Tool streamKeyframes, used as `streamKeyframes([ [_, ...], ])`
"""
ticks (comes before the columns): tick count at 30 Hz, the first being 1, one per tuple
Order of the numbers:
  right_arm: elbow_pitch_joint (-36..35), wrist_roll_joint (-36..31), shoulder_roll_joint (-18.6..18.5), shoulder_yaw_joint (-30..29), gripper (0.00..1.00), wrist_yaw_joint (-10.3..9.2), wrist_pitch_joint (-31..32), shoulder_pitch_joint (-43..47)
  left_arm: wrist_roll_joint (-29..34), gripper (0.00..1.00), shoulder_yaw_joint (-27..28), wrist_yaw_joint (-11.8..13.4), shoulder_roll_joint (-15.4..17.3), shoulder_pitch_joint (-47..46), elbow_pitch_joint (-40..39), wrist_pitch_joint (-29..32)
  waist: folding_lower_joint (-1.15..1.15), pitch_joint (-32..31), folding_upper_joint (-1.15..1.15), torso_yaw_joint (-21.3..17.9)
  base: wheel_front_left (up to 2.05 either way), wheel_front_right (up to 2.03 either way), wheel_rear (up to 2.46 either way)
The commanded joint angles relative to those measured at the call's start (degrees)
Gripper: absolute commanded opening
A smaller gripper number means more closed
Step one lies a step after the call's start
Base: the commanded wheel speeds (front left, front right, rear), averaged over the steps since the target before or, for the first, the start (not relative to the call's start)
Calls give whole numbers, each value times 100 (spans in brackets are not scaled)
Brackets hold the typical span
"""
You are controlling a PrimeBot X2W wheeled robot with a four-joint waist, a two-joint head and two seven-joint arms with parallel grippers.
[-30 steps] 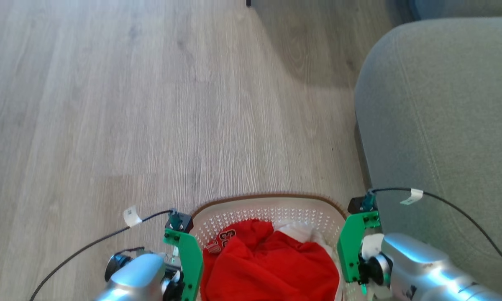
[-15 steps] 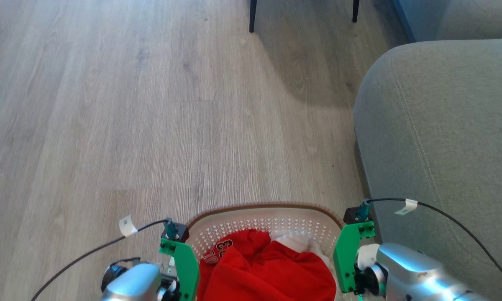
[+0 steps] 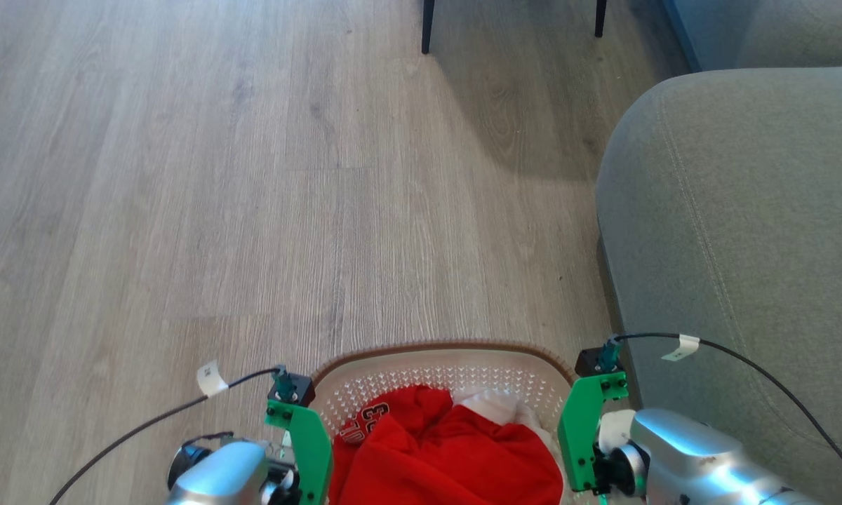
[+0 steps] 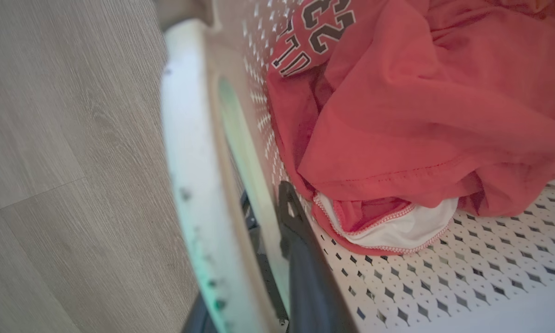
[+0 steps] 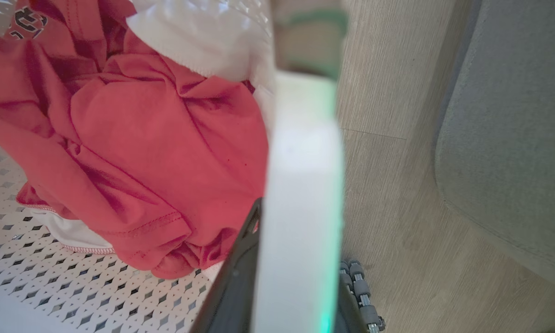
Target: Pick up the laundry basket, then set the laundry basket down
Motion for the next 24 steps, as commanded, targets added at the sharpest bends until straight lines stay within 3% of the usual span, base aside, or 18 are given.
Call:
streamKeyframes([
  [1, -220, -89, 148, 115, 0, 141, 2, -25, 79, 0, -6, -88, 67, -266, -114, -24, 1, -4, 0, 0, 0, 0, 0],
  [24, -241, -73, 138, 125, 0, 141, 7, -32, 65, 0, -9, -88, 30, -278, -61, -53, 1, -23, 0, -20, 0, 0, 0],
])
